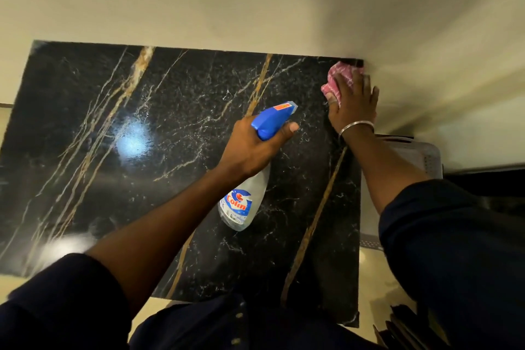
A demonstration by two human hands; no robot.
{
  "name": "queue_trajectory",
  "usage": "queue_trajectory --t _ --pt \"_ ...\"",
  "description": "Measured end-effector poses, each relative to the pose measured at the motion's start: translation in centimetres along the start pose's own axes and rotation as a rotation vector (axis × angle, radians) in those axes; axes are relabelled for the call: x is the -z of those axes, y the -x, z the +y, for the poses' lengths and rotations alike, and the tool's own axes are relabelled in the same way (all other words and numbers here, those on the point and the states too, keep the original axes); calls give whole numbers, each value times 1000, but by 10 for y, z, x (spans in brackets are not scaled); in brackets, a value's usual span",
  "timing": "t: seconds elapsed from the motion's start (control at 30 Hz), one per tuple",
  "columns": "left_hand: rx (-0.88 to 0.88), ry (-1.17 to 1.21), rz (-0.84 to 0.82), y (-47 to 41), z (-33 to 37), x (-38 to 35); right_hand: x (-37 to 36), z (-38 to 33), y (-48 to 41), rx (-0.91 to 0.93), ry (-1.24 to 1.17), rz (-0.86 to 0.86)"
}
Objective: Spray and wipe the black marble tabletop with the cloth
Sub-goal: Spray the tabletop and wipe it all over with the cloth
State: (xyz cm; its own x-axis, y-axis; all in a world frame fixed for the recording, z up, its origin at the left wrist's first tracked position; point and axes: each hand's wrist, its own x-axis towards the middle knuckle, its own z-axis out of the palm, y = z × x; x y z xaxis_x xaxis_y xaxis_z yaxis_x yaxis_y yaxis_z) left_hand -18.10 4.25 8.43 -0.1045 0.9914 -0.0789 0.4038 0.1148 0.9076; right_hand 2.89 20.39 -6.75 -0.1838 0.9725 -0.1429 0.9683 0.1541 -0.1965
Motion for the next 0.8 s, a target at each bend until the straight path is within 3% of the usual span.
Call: queue_trajectory --t 0.4,0.6,0.8 --pt "-76 -11 19 31 11 -8 -32 3 265 2 -10 -12" --pt "-116 -81 -48 38 12 -14 -46 6 396 -13 8 -70" --pt "-71 -121 -171 45 7 -24 -54 9 427 10 29 -118"
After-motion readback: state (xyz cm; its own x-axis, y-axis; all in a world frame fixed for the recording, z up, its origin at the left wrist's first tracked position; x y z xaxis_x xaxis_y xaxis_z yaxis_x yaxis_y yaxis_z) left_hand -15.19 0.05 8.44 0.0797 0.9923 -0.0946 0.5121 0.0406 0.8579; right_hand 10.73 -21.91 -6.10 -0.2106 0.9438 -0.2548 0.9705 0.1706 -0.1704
